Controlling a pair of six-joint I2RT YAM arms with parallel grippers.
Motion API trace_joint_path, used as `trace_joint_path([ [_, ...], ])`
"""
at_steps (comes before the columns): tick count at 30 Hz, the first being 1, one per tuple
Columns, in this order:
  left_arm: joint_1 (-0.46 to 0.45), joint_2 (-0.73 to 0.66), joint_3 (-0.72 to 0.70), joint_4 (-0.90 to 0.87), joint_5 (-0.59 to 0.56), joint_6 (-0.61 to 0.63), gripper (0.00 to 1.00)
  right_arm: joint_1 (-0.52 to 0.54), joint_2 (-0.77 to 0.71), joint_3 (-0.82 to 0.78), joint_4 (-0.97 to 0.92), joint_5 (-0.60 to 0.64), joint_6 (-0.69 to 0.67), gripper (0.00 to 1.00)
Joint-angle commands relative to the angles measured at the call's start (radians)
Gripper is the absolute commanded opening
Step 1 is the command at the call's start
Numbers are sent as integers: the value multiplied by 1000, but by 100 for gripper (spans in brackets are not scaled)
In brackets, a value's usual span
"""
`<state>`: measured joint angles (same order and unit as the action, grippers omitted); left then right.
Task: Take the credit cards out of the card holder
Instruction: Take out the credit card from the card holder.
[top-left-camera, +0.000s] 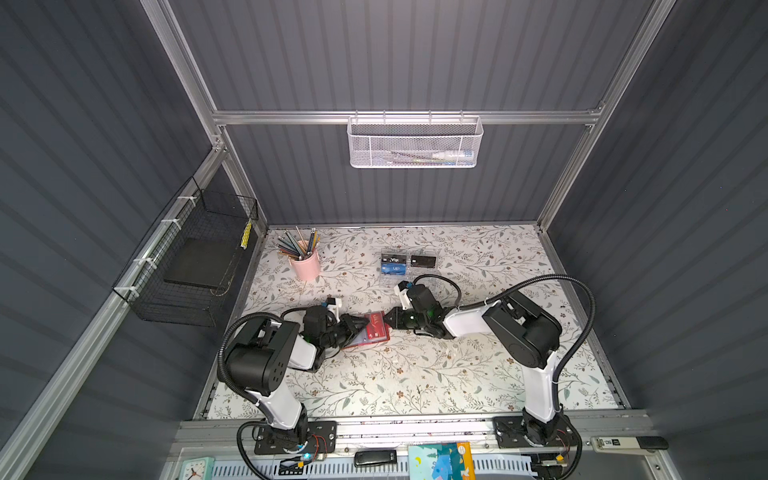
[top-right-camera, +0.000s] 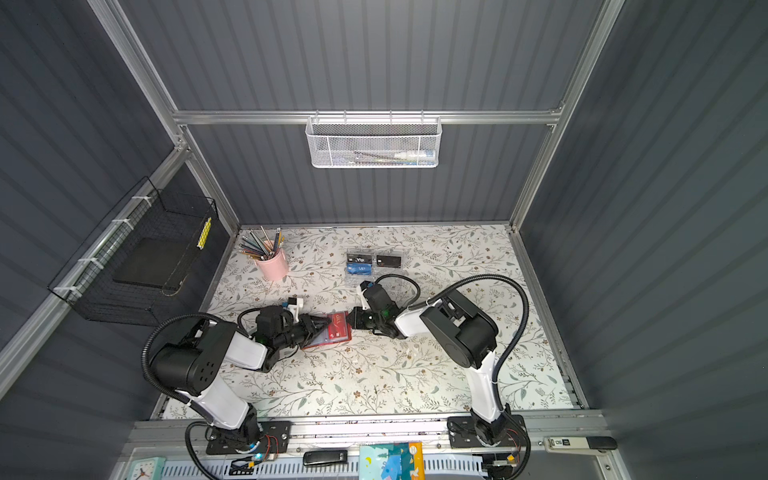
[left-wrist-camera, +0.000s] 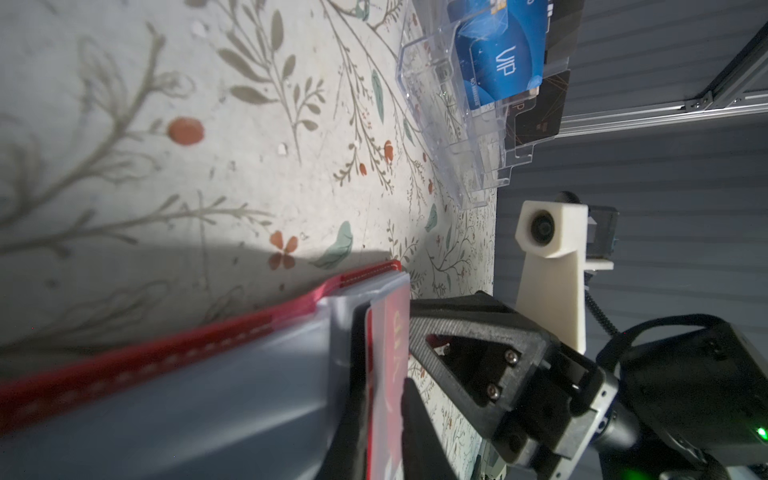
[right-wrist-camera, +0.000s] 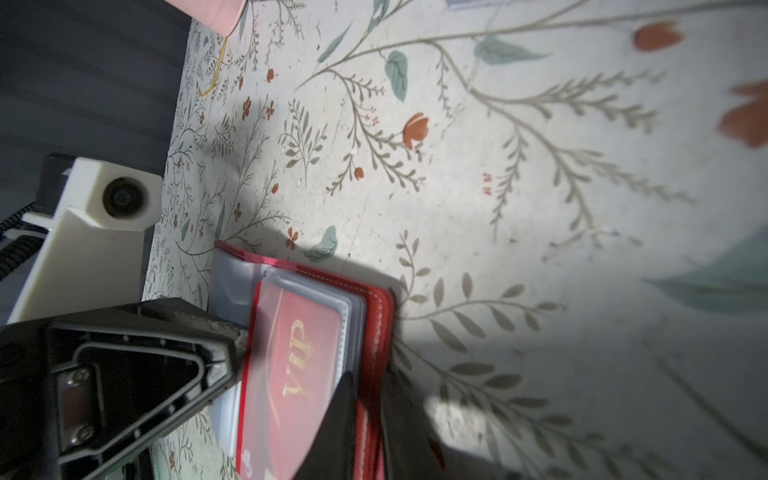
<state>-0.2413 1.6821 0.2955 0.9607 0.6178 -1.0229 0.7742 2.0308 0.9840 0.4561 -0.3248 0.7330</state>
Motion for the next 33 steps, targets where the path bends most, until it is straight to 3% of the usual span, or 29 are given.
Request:
trace_joint_path([
  [1, -9, 11, -7, 88, 11, -18, 14, 21, 70, -22, -146, 17, 2, 18],
  [20, -9, -78, -26, 18, 10, 20, 4, 9, 112, -28, -101, -1, 25, 18],
  [33, -9, -155, 3, -180, -4, 108, 0, -15, 136, -30, -90, -46, 28, 17],
])
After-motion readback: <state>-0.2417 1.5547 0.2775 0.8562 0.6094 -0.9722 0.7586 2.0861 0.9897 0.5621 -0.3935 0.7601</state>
